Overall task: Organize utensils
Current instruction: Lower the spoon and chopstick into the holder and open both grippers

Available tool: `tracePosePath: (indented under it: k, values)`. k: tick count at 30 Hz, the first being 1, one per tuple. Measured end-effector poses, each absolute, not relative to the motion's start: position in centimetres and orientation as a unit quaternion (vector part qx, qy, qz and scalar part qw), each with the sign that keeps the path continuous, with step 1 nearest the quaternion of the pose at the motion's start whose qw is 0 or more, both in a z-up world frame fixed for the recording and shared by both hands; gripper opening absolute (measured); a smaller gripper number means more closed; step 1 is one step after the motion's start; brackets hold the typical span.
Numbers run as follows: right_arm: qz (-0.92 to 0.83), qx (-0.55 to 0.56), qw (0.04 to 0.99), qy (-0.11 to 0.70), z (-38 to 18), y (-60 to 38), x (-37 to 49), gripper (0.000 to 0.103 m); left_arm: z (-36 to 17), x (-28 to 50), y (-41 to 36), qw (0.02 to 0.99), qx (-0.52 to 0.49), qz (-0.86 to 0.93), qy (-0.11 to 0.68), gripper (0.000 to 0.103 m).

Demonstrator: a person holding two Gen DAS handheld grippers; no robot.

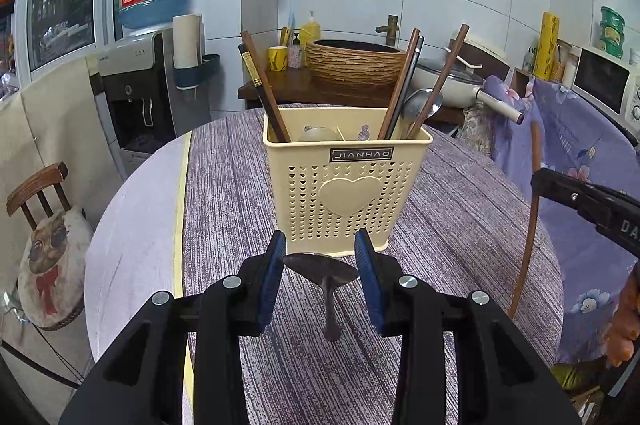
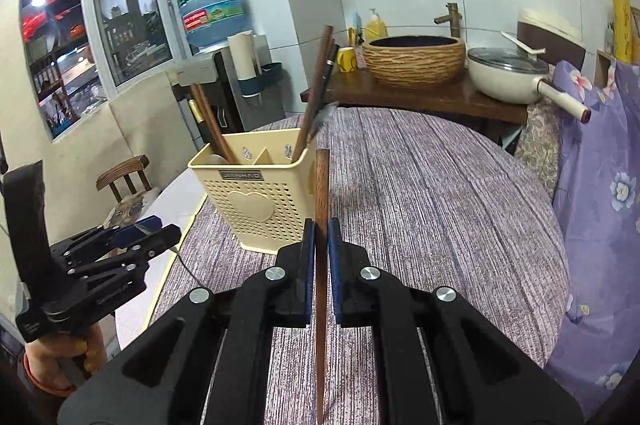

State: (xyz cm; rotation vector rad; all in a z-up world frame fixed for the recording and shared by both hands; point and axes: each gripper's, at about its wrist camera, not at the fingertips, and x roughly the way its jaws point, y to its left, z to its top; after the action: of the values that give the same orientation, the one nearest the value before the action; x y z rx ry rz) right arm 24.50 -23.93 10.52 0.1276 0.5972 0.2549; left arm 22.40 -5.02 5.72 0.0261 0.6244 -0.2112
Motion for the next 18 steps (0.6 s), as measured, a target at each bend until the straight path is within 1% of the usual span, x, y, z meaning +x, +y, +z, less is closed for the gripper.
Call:
tracePosePath:
  k: [10, 15, 18]
  values:
    - [0.163, 0.050, 0.941, 0.292, 12.7, -23.3, 23.7, 0.008, 6.7, 22.3, -4.3, 0.947, 0.010, -0.111, 0.301, 0.036]
    - [0.176, 0.060, 0.942, 0.278, 14.6, -23.3, 23.9, 0.008, 8.7, 22.8, -3.9, 0.951, 0.004, -0.112, 0.287, 0.036]
    - [0.187, 0.066, 0.943, 0.267, 16.4, -23.1, 24.4, 0.008, 11.0, 23.3, -3.6, 0.956, -0.004, -0.116, 0.269, 0.036]
